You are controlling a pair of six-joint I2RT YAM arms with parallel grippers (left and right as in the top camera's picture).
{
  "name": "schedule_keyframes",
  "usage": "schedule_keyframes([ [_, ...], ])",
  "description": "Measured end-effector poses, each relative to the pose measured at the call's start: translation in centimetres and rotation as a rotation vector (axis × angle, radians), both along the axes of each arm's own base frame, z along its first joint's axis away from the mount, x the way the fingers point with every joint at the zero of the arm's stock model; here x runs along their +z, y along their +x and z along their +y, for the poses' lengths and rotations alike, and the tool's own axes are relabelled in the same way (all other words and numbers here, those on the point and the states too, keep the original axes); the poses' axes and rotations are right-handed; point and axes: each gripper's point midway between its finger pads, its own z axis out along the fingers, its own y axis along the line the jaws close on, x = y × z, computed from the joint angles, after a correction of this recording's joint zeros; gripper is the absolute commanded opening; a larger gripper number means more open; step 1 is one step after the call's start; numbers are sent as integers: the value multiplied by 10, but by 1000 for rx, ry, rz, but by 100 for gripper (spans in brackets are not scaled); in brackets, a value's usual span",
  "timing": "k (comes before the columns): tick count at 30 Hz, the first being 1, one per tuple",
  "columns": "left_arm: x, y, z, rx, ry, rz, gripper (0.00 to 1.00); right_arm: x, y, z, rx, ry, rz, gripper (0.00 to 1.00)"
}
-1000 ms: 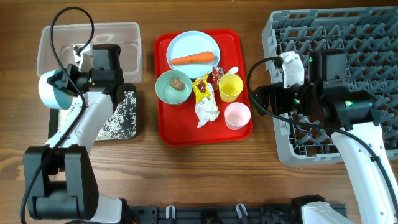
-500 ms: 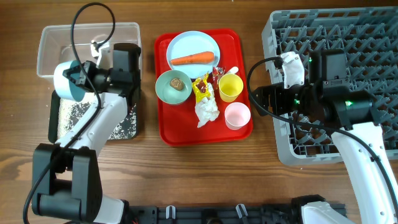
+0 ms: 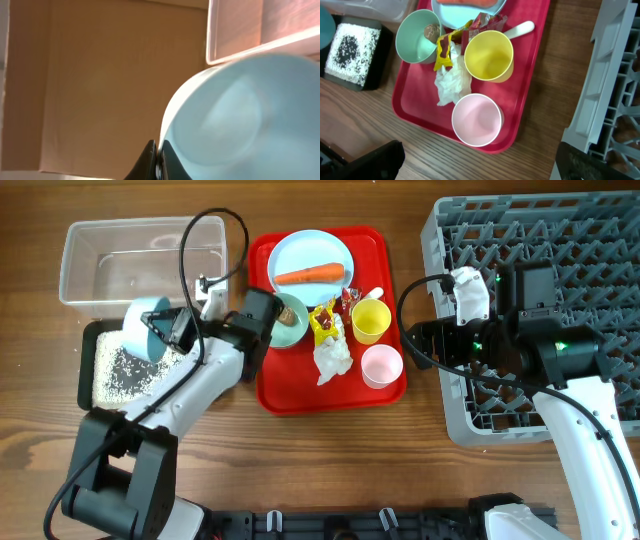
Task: Sort waste into correct bins and load items into the dishwasher rack
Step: 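Carry the empty blue bowl back and set it on the red tray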
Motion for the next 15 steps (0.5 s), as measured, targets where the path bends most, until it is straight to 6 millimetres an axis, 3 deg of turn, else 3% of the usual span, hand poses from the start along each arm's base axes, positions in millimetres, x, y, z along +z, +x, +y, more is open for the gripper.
schedule_keyframes([
  [5,-1,-6,11,37,-50,-128,4,-1,0,0,-1,-2,1,100],
  [9,0,-4,3,16,-70,-178,4,0,0,0,-1,-2,0,100],
  [15,-1,10,-74,-208,-289,-302,4,2,4,0,-1,0,-18,100],
])
